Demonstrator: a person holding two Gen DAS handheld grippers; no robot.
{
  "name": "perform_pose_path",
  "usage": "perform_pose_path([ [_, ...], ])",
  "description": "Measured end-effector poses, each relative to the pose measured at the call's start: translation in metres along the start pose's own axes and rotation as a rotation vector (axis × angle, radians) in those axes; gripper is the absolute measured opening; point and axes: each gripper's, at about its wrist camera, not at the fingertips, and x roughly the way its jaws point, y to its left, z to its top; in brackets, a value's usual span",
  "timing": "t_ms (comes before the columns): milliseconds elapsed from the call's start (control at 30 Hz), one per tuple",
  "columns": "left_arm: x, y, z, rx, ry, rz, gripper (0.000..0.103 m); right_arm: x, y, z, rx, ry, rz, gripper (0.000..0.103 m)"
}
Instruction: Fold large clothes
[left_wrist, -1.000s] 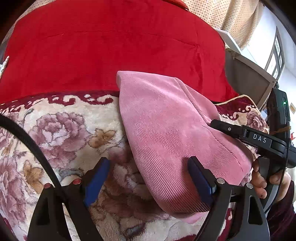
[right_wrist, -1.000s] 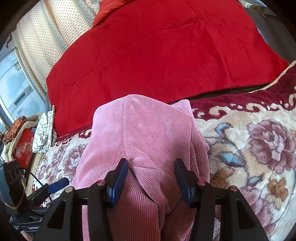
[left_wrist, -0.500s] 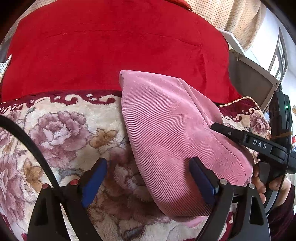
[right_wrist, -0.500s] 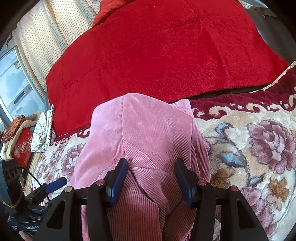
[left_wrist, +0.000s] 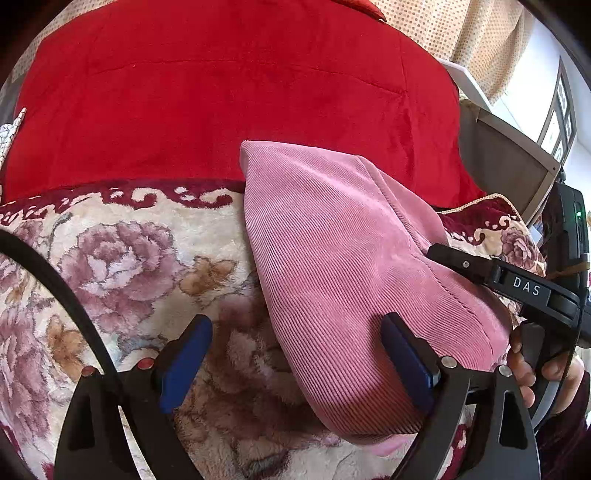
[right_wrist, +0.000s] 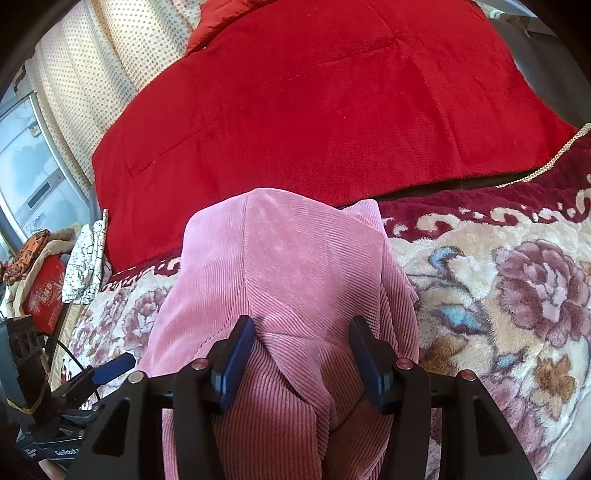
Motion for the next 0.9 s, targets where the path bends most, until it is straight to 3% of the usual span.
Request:
perform_pose_path([
  [333,-0.016,0.013,0.005,-0.039,-0.042,-0.046,0.093,-0.008,-0.018,0.004,0.057,-0.013,0.060,0.058],
  [400,-0.018,0.013,0.006,-0.043,-0.055,-0.035,0.093,-0.010,-0.024,0.005,0.073,-0.017,0.059,0.069],
  [633,-0.013,-0.001,0.002,0.027,-0.068,0.060,0.093,-0.028,-0.041,0.005,0.096,-0.093,0.025,0.070],
  [733,-0.009,-0.008,-0.001,0.063,-0.062,0.089,0.093,-0.033,-0.031,0.004,0.020,-0.111,0.025,0.068],
  [800,-0.008,-0.010,-0.001,0.079,-0.070,0.105,0.093,-0.033,-0.021,0.001,-0.045,-0.106,0.018,0.058],
  [900,-0.008,-0.009,-0.001,0.078,-0.071,0.113,0.093,-0.016,-0.014,-0.006,-0.104,-0.026,-0.014,0.054],
])
